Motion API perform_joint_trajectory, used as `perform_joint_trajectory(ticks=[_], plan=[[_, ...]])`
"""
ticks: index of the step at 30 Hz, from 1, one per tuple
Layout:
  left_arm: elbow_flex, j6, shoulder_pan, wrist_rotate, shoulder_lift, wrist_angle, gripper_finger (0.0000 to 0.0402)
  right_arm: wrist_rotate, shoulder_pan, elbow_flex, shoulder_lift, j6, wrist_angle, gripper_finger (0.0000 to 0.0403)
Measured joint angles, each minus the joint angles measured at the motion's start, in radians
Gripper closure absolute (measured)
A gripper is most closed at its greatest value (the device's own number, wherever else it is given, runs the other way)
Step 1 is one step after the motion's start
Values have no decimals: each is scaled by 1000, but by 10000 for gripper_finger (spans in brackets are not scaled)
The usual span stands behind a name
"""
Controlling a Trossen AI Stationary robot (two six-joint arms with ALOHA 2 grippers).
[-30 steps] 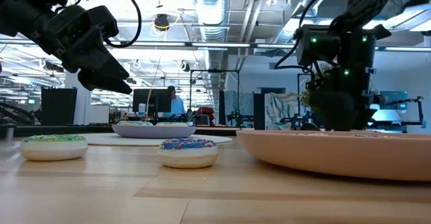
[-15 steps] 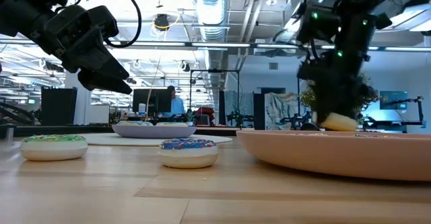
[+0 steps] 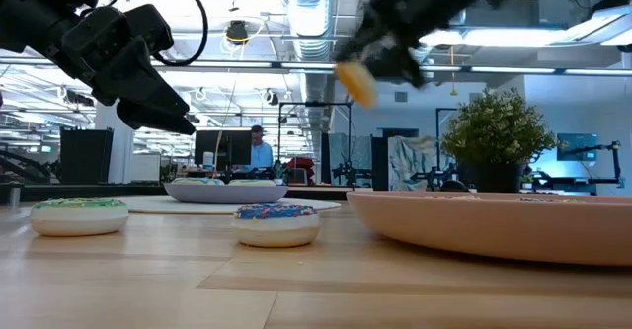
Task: Pick & Place donuts
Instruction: Put the big light green donut on the purple plate
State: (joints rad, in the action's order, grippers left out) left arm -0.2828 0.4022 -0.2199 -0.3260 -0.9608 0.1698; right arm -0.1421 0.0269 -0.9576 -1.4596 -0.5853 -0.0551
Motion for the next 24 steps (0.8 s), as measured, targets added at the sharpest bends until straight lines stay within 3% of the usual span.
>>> perform_joint_trajectory(ticks=[6,16,24], plan=[[-1,-3,-2,0,45,-46,93,63,14,-269,-250,134,-5,230],[-1,-27,-74,-84,194,-166,93,75,73,-779,-671,281,-268,230],[-1,-5,-162,-190,296,-270,93,74,108,-1038,-912,298,-407,230]])
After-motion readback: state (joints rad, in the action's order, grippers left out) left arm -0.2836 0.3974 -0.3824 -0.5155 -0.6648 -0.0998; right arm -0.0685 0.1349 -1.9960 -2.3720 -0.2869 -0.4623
